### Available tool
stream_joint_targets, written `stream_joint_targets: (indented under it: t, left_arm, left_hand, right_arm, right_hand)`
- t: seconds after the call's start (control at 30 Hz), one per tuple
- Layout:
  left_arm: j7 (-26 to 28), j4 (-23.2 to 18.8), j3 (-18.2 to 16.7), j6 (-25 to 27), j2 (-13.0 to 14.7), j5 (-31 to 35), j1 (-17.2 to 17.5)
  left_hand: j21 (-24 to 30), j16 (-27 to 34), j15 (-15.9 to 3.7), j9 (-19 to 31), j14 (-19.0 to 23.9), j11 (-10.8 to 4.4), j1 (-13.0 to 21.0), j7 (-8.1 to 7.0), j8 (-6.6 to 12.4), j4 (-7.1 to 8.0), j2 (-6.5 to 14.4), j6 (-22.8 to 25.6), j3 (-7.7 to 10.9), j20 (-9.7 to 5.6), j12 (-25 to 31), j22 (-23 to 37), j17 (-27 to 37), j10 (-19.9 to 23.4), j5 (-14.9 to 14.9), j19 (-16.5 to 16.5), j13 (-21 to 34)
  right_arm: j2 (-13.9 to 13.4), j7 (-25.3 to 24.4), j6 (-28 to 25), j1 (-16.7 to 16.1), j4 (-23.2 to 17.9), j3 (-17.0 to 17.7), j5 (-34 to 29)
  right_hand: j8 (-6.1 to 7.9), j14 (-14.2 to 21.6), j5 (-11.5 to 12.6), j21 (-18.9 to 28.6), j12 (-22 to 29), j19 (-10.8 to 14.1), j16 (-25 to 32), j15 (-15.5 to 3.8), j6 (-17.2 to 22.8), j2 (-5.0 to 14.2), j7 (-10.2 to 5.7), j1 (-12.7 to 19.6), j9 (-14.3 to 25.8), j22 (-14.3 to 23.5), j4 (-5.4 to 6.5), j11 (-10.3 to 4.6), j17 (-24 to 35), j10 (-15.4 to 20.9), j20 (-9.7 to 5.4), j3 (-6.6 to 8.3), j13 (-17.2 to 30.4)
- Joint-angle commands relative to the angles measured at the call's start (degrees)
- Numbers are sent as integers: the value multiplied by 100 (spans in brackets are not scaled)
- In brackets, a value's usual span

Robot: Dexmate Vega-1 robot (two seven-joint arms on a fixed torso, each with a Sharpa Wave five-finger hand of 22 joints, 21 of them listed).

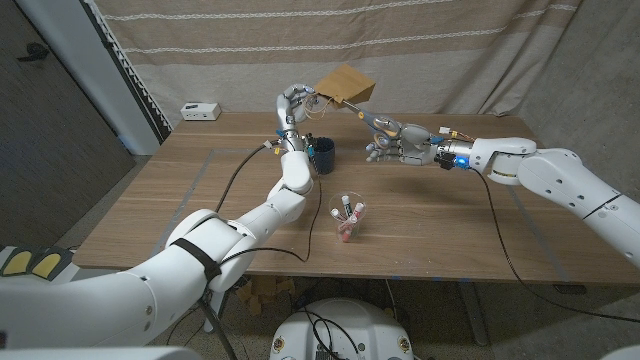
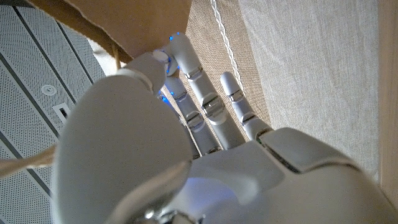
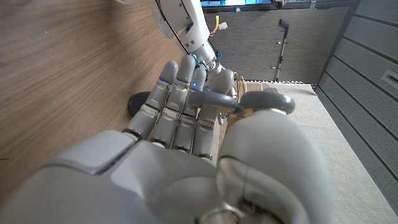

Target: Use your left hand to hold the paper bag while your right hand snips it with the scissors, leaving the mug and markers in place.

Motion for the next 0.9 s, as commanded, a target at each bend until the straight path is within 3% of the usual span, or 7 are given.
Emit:
stream_joint_targets:
  t: [0.03,0.33,0.9]
  left_arm:
    - [51,-111,-80,112,95,1,56]
    - [-208,245,-121,-144,11,-187,-20]
    - [-263,352,-166,-277,15,-238,-73]
  left_hand:
    - [39,3,2,3,-18,22,-23,2,14,0,-14,-47,53,-805,-9,1,5,-21,-10,-18,13]
    - [46,-9,2,5,-31,21,-20,5,28,-1,-9,-40,65,-809,1,0,4,-24,-12,-22,21]
    - [59,-17,2,-47,-18,21,-29,34,22,-2,-16,-33,69,-804,3,-4,5,-28,-14,-46,11]
  right_arm:
    - [-73,162,82,-25,-39,-49,-60]
    - [-136,-83,45,-175,-290,16,-3]
    - [-299,-428,244,-529,-589,325,101]
  right_hand:
    - [12,-115,75,-30,-109,-37,-78,-467,-90,-2,9,-74,-9,-55,-10,50,-22,-161,121,-72,-92]
    - [3,-218,110,-57,-230,-90,-170,-418,-202,5,7,-111,-32,-130,-22,79,-68,-280,182,-97,-228]
    - [14,-290,152,-77,-398,-109,-298,-254,-268,26,3,-185,-88,-225,-28,135,-158,-434,247,-137,-433]
